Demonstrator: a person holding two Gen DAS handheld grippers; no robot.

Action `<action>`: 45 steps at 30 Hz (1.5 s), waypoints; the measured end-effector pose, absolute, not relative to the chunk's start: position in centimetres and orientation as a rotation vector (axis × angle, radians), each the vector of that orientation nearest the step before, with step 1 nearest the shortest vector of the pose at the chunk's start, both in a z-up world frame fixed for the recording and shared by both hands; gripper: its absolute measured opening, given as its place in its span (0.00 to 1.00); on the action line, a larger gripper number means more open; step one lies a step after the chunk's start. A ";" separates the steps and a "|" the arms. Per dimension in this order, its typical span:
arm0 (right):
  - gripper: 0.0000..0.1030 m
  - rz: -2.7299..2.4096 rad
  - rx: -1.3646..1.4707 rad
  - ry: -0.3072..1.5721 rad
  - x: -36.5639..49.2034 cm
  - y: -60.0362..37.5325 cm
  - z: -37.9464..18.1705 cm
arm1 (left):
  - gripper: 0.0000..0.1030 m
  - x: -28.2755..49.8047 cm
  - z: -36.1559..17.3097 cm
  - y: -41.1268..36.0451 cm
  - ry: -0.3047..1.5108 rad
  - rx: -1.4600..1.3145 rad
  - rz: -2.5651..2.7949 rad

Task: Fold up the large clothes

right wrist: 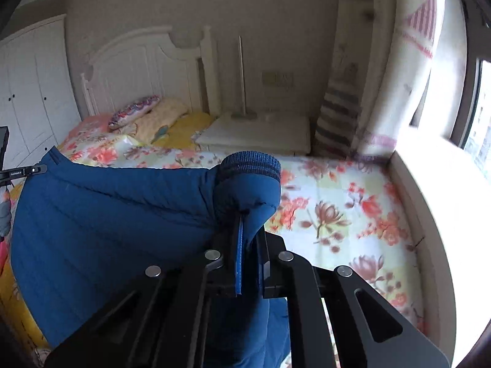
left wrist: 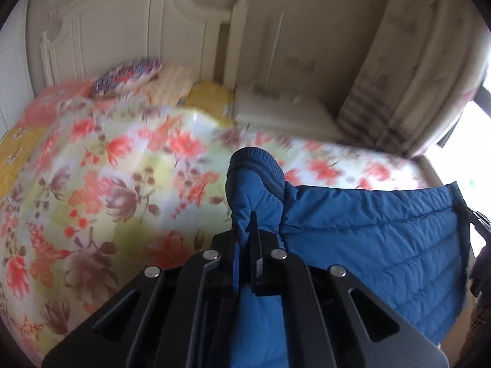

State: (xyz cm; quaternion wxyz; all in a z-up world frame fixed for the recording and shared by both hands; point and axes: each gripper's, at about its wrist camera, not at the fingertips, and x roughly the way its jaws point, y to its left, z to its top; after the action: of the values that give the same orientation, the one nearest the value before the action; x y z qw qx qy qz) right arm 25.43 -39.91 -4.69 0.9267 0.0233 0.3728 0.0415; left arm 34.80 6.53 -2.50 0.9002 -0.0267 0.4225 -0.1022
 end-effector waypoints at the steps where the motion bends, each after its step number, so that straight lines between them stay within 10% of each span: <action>1: 0.08 0.070 0.036 0.827 26.6 -39.6 -6.9 | 0.05 36.1 -4.7 6.2 0.921 -0.040 -0.184; 8: 0.09 0.064 0.124 0.886 27.2 -40.9 -12.2 | 0.20 37.0 -11.8 4.8 0.973 0.064 -0.092; 12: 0.15 0.055 0.155 0.931 26.5 -42.2 -10.5 | 0.70 36.0 -9.6 5.6 0.893 0.051 -0.037; 18: 0.16 0.079 0.074 0.785 24.4 -38.5 -3.2 | 0.93 32.8 -2.1 3.0 0.675 0.076 -0.051; 20: 0.18 0.131 0.046 0.760 24.8 -35.4 -1.9 | 0.96 32.2 -0.9 0.6 0.645 0.109 -0.081; 24: 0.81 0.202 0.014 0.749 26.7 -29.3 -1.9 | 0.97 33.1 -1.4 -5.5 0.671 0.207 -0.118; 33: 0.81 0.215 -0.130 0.927 31.1 -22.3 -10.5 | 0.98 38.5 -12.0 -9.8 0.950 0.275 -0.092; 45: 0.83 0.217 -0.108 0.910 31.0 -22.8 -11.2 | 0.98 37.9 -12.3 -8.8 0.906 0.211 -0.110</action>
State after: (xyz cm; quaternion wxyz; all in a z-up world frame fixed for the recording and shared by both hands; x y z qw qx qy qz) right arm 30.95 -22.77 -11.15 0.8911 -0.0518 0.4384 0.1047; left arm 37.91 -8.77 -12.35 0.8923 0.1019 0.4366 -0.0530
